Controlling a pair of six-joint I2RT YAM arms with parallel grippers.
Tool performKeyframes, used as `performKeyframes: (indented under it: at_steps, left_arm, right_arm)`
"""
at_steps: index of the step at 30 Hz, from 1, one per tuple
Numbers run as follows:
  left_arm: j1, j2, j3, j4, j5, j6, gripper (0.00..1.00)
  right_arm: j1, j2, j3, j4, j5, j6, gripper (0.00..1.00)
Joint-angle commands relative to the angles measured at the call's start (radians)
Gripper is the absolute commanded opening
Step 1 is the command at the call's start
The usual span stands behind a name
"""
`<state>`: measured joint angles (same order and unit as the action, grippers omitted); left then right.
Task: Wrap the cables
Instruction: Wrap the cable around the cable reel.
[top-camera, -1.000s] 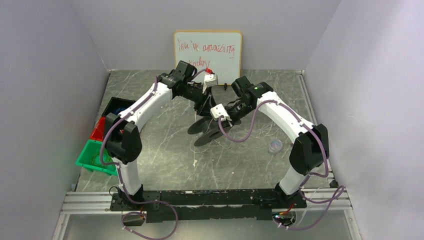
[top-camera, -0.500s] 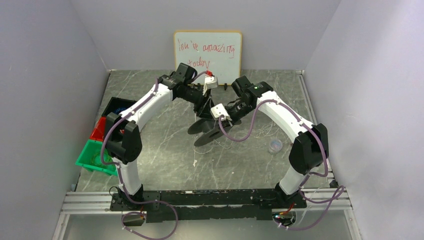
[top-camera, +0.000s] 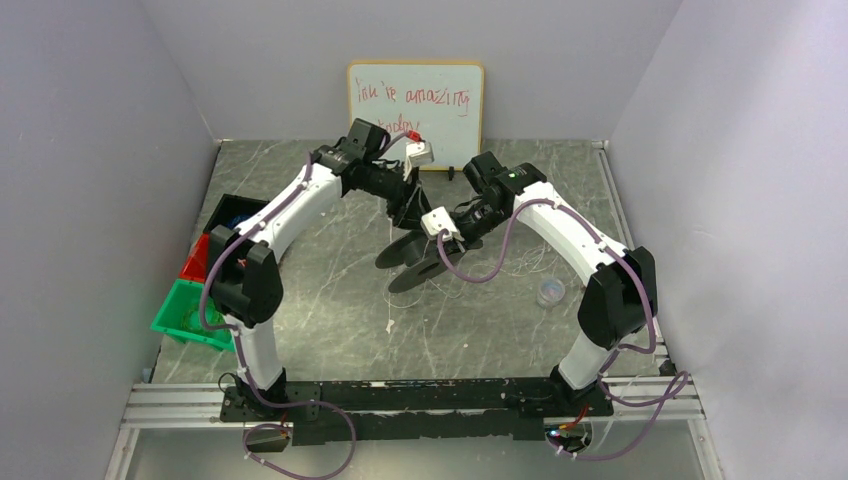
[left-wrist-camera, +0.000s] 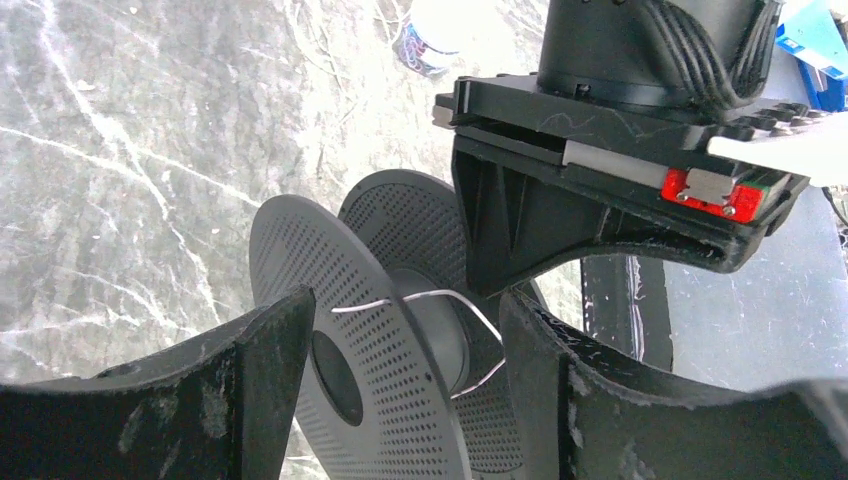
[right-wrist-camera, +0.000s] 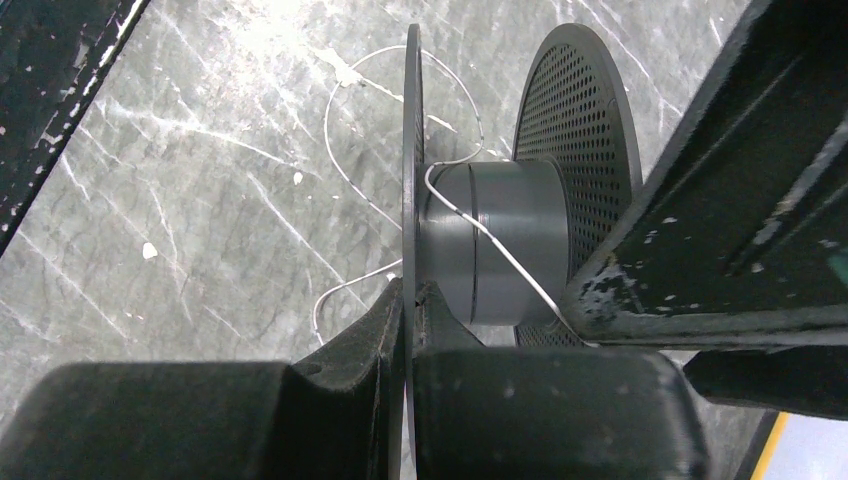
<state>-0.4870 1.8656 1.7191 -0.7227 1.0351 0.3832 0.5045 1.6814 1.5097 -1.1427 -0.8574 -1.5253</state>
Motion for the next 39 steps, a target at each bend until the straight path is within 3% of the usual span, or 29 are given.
performKeyframes:
  at_steps: [1,5,13,30,34,39]
  left_arm:
    - [0.024,-0.026,0.054,0.030,0.055,-0.017,0.74]
    - [0.011,0.030,0.105,-0.017,0.117,-0.004,0.76]
    - [-0.029,0.090,0.120,-0.033,0.061,-0.013,0.75]
    - [-0.029,0.016,-0.005,0.056,-0.031,-0.090,0.67]
    - [-0.030,0.002,-0.033,0.082,-0.063,-0.099,0.60]
    - [-0.030,-0.029,-0.081,0.158,-0.142,-0.135,0.41]
  right_arm:
    - [-0.003,-0.011,0.034,0.000,-0.048,-0.028,0.00]
    - [-0.003,-0.009,0.033,-0.003,-0.048,-0.031,0.00]
    - [-0.003,-0.018,0.020,0.015,-0.050,-0.015,0.00]
    - [-0.004,-0.023,0.018,0.033,-0.039,0.002,0.00]
    - [-0.004,-0.020,0.026,0.032,-0.044,0.014,0.00]
    - [-0.004,-0.012,0.041,0.027,-0.050,0.033,0.00]
